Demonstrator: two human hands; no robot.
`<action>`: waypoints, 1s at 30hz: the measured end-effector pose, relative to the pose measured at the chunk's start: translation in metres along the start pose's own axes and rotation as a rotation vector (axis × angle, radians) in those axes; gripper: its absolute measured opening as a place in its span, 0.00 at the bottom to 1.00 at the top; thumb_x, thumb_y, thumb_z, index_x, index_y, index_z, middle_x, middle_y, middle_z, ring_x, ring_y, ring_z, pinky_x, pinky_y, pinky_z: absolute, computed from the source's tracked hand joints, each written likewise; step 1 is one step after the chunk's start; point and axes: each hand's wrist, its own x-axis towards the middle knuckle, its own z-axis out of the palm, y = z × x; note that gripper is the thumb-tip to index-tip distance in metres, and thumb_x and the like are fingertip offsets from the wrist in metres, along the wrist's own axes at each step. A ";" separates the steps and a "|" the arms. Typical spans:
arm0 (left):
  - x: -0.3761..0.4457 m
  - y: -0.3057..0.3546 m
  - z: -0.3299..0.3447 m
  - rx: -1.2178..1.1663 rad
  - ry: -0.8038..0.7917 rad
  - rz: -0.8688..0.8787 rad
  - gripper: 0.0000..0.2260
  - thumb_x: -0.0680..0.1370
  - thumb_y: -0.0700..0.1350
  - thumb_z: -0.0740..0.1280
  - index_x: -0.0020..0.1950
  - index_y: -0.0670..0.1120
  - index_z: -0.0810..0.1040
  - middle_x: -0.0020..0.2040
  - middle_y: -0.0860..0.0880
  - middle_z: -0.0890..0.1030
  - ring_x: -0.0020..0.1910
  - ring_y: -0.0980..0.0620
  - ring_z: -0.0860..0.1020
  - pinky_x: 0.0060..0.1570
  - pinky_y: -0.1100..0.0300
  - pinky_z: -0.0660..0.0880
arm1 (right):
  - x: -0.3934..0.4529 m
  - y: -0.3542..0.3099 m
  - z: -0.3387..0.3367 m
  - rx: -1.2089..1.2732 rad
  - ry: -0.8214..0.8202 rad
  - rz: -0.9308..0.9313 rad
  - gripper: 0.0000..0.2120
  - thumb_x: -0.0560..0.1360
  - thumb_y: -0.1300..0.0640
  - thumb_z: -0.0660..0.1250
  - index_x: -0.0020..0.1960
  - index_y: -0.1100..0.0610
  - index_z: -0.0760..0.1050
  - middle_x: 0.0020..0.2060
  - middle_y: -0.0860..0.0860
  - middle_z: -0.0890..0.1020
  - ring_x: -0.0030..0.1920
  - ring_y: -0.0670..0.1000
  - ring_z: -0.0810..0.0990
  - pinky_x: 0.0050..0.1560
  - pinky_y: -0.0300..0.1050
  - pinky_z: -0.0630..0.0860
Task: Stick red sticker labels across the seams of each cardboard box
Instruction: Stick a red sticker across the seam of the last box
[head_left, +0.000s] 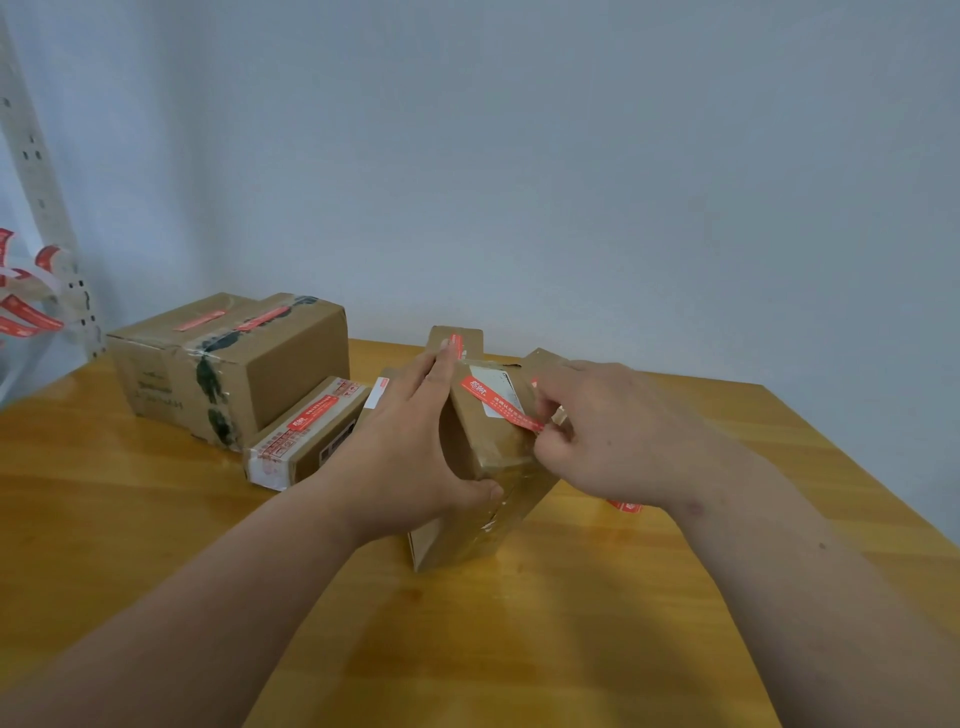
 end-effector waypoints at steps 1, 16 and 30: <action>0.000 0.000 0.000 0.003 0.000 0.000 0.59 0.64 0.60 0.78 0.78 0.56 0.36 0.77 0.63 0.47 0.76 0.56 0.53 0.68 0.62 0.60 | 0.000 0.001 0.002 0.025 0.006 0.008 0.04 0.72 0.53 0.63 0.43 0.54 0.72 0.41 0.47 0.76 0.43 0.48 0.73 0.36 0.34 0.63; 0.000 -0.001 -0.002 -0.001 -0.014 -0.038 0.59 0.65 0.60 0.78 0.79 0.53 0.36 0.77 0.64 0.45 0.77 0.55 0.52 0.72 0.58 0.60 | 0.003 -0.003 0.006 -0.068 0.074 0.017 0.03 0.80 0.56 0.55 0.48 0.54 0.66 0.41 0.51 0.74 0.40 0.55 0.72 0.37 0.49 0.66; -0.002 0.003 -0.002 -0.005 -0.023 -0.031 0.60 0.64 0.60 0.78 0.78 0.57 0.35 0.76 0.66 0.44 0.76 0.57 0.51 0.73 0.58 0.59 | 0.010 0.001 -0.001 -0.340 0.346 -0.032 0.14 0.63 0.69 0.57 0.45 0.60 0.74 0.33 0.53 0.76 0.24 0.54 0.59 0.28 0.36 0.48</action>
